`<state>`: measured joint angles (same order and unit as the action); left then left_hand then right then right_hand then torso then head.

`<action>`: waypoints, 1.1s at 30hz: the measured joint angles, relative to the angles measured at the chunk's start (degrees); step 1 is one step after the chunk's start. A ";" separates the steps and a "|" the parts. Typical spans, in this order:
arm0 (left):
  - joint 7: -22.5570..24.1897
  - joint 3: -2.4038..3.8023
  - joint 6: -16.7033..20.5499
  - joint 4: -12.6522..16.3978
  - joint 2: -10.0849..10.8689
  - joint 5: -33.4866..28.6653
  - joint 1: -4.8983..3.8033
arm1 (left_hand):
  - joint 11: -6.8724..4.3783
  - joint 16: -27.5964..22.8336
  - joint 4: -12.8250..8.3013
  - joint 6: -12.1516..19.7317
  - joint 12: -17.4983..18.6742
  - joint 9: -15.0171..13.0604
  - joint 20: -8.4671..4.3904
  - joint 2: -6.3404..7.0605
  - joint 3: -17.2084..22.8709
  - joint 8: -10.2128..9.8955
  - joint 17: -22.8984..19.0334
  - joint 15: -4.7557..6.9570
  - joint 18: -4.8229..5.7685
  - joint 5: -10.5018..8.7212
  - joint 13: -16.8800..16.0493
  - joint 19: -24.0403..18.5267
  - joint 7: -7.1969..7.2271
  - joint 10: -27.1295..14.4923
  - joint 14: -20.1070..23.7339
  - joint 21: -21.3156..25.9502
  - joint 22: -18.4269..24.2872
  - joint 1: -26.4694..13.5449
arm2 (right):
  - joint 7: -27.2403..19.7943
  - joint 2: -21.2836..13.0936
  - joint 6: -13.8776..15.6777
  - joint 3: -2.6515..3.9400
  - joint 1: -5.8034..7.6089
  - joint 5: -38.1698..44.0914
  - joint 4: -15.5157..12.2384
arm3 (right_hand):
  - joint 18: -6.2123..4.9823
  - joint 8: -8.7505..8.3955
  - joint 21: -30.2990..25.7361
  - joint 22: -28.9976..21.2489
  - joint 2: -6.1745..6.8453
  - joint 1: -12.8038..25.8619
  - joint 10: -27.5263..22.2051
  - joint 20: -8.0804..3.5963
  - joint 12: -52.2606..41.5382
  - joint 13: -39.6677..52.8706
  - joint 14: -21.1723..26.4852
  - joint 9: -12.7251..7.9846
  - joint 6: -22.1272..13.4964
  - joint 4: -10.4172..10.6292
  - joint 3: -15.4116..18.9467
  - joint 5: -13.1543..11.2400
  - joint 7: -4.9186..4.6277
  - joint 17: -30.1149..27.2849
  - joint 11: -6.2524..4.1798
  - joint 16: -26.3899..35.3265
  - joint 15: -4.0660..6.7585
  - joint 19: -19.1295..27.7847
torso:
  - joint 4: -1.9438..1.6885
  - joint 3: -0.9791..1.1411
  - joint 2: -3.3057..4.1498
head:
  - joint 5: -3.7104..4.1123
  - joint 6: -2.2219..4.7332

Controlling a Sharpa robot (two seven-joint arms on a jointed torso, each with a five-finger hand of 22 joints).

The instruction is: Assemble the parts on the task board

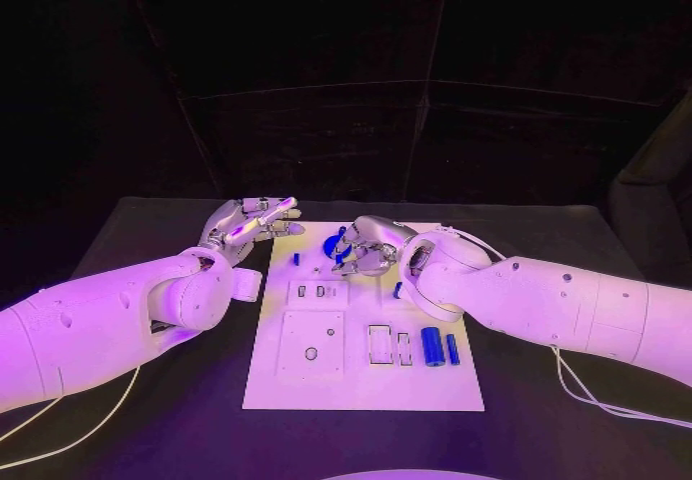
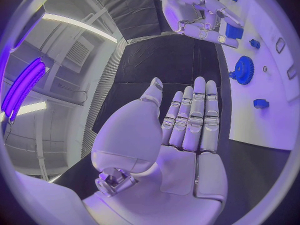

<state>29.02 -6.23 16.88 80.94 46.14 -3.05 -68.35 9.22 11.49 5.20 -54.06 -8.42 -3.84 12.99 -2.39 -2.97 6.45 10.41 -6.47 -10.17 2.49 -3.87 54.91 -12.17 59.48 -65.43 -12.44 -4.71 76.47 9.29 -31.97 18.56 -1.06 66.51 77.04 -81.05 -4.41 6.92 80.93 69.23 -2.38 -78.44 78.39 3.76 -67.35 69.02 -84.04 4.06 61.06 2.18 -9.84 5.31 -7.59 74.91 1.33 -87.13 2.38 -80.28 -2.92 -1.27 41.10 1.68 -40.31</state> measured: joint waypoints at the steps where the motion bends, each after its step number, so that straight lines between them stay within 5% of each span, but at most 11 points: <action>1: 0.00 0.00 0.00 -0.02 -0.02 -0.04 0.00 | 0.00 0.00 0.00 0.00 0.00 0.00 0.00 0.00 0.00 0.00 0.00 0.00 0.00 0.00 0.00 0.00 0.00 0.00 0.00 0.00 0.00 0.00 | 0.28 0.27 -0.24 -0.10 -0.04 0.40 0.02 | 0.00 -0.13 0.00 0.00 0.00 0.00 0.00 0.00 0.00 0.00 0.00 -0.02 0.00 0.00 0.00 0.00 0.00 0.00 0.00 0.00 0.00 0.00 | 0.00 0.01 0.00 | -0.08 -0.07; 33: -0.09 0.00 -0.30 -0.47 -0.79 -0.40 -0.01 | 0.00 0.00 0.00 0.00 0.00 0.00 0.00 0.00 0.00 0.00 -0.01 0.00 0.00 0.00 0.00 0.00 0.00 0.00 0.00 0.00 -0.02 0.00 | 3.37 3.56 -2.09 -0.81 -2.77 7.73 1.30 | -0.01 -0.28 0.00 -0.09 0.50 0.42 0.01 0.00 0.46 -0.23 -0.01 -0.11 0.36 0.05 0.09 0.49 0.01 0.00 0.01 0.00 -0.02 0.00 | 0.14 0.15 0.02 | -0.93 -0.90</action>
<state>28.92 -6.23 16.58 80.47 45.35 -3.45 -68.35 9.22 11.49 5.21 -54.06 -8.42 -3.84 12.99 -2.39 -2.97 6.45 10.39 -6.47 -10.17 2.49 -3.87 54.91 -12.17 59.48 -65.43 -12.44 -4.73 76.47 12.66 -28.42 16.47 -1.87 63.74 84.77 -79.75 -4.42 6.64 80.93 69.14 -1.87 -78.02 78.40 3.77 -66.89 68.79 -84.05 3.95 61.41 2.23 -9.74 5.80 -7.58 74.90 1.33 -87.13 2.36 -80.28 -2.78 -1.12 41.12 0.74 -41.21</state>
